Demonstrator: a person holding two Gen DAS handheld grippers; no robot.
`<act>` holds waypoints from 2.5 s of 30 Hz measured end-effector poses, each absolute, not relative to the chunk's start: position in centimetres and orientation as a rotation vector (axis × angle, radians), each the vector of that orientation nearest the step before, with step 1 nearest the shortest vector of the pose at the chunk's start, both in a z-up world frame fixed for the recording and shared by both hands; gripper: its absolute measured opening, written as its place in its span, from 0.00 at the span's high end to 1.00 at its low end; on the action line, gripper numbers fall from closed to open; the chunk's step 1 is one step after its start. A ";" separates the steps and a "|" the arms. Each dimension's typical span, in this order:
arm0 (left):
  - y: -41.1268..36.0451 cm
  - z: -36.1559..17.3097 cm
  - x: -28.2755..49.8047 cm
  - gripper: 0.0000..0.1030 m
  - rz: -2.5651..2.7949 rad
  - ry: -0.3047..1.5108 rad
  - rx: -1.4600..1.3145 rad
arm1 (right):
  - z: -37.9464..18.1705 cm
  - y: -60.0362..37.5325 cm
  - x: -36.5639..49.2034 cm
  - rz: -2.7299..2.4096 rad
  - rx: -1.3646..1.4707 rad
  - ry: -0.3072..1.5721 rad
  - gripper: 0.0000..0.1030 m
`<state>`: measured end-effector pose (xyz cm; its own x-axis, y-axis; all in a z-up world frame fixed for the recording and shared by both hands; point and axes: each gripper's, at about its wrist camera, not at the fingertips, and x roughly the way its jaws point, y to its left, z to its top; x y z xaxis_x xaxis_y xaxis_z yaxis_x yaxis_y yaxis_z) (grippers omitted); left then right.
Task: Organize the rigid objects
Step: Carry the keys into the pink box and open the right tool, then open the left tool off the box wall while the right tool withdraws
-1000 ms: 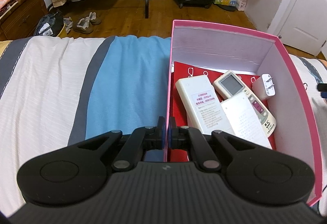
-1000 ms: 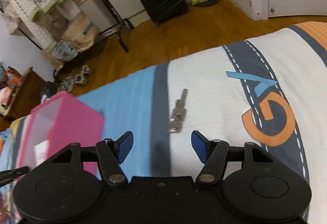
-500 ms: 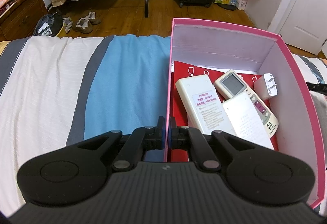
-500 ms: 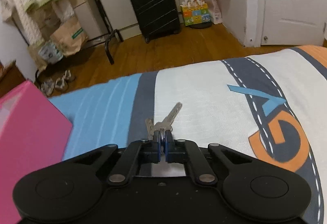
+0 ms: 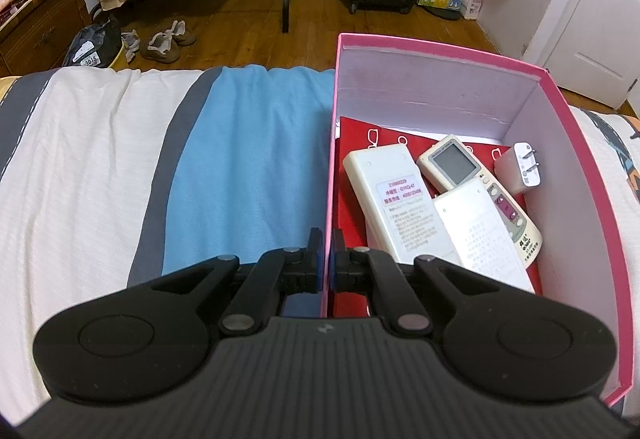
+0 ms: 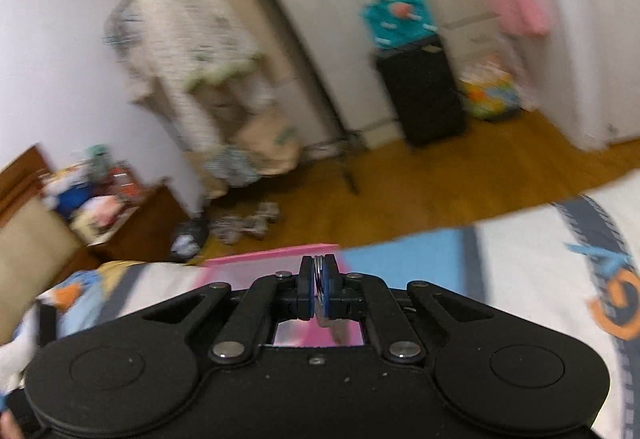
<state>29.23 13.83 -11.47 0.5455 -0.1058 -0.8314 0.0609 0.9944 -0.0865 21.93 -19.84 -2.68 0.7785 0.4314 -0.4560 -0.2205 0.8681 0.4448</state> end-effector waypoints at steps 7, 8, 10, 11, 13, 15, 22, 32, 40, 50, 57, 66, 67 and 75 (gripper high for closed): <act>13.8 -11.5 29.2 0.98 -0.099 0.988 -0.048 | -2.0 -13.3 21.4 0.553 0.344 0.620 0.94; 13.9 -11.5 29.2 0.98 -0.100 0.988 -0.048 | -2.4 -12.4 21.6 0.566 0.334 0.638 0.94; 13.9 -11.5 29.2 0.98 -0.102 0.988 -0.049 | -3.3 -10.7 21.8 0.581 0.323 0.675 0.94; 13.9 -11.6 29.2 0.98 -0.102 0.988 -0.050 | -3.6 -10.2 21.9 0.584 0.321 0.687 0.94; 13.9 -11.6 29.2 0.98 -0.101 0.988 -0.048 | -4.3 -9.2 22.2 0.591 0.322 0.713 0.94; 13.9 -11.6 29.2 0.98 -0.103 0.987 -0.048 | -5.0 -8.3 22.4 0.588 0.308 0.733 0.94; 13.8 -11.8 29.0 0.98 -0.107 0.988 -0.045 | -6.1 -6.0 23.9 0.561 0.210 0.747 0.94; 13.8 -12.1 29.3 0.97 -0.109 0.996 -0.047 | -7.3 -6.4 25.5 0.511 0.265 0.793 0.76; 13.8 -12.1 29.4 0.97 -0.110 0.996 -0.047 | -7.2 -7.5 25.4 0.477 0.290 0.816 0.71; 13.8 -12.3 29.4 0.97 -0.110 1.000 -0.053 | -4.7 -8.7 22.2 0.418 0.179 0.764 0.65; 13.9 -12.2 28.8 0.97 -0.100 1.007 -0.071 | -3.3 -10.4 18.7 0.377 0.152 0.734 0.63; 14.4 -7.8 25.1 0.96 -0.120 0.915 -0.120 | -0.4 -11.1 14.6 0.358 0.109 0.667 0.62; 14.1 -7.4 24.5 0.96 -0.131 0.908 -0.127 | 0.0 -11.2 14.0 0.355 0.101 0.653 0.62; 11.3 -3.3 18.1 0.95 -0.175 0.794 -0.074 | 2.5 -13.5 10.1 0.330 0.099 0.583 0.61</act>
<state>18.05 11.31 -3.25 0.6875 -0.1834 -0.7026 0.1282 0.9830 -0.1312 10.12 -13.49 2.49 0.7844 0.3328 -0.5234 -0.2773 0.9430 0.1841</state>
